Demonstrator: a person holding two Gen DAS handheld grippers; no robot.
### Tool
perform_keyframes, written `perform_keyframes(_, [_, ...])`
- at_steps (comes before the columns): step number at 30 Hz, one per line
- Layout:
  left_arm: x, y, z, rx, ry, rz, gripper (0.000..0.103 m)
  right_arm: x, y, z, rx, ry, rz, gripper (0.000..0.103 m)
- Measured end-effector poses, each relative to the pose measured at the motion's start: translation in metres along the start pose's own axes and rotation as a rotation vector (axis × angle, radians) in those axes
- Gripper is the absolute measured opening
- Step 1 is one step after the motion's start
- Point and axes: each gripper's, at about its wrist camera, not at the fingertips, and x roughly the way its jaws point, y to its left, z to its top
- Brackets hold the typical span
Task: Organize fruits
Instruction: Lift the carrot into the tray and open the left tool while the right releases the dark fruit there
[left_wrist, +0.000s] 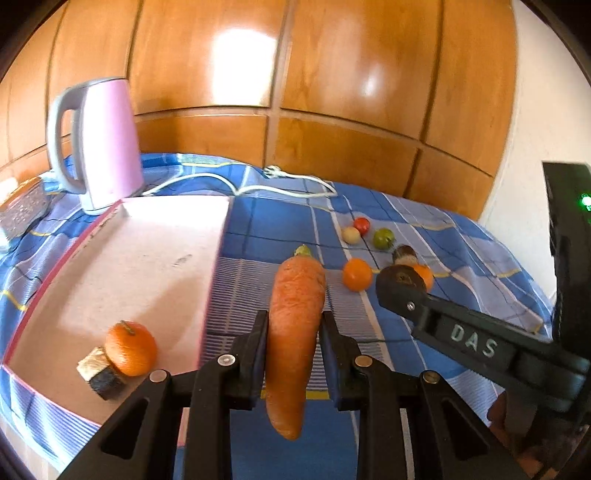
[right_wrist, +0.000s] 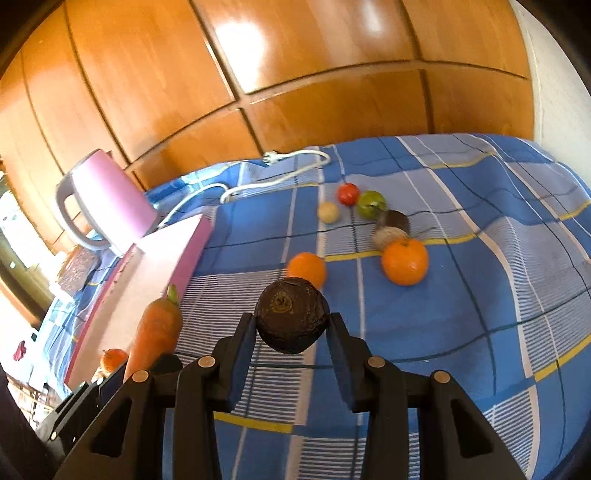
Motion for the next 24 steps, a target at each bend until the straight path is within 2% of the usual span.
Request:
perform_keyframes(6, [-0.009,0.019,0.005,-0.067,-0.039,0.052,0.027,0.003,0.016,0.001,-0.045,-0.008,0.055,0.04])
perform_keyframes(16, [-0.023,0.071,0.012,-0.257,-0.083,0.164,0.027,0.011,0.06,0.005,-0.133,-0.03,0.168,0.04])
perform_keyframes(24, [-0.026,0.115,0.012,-0.433,-0.087,0.247,0.027,0.027,0.101,0.009,-0.188,-0.013,0.249,0.04])
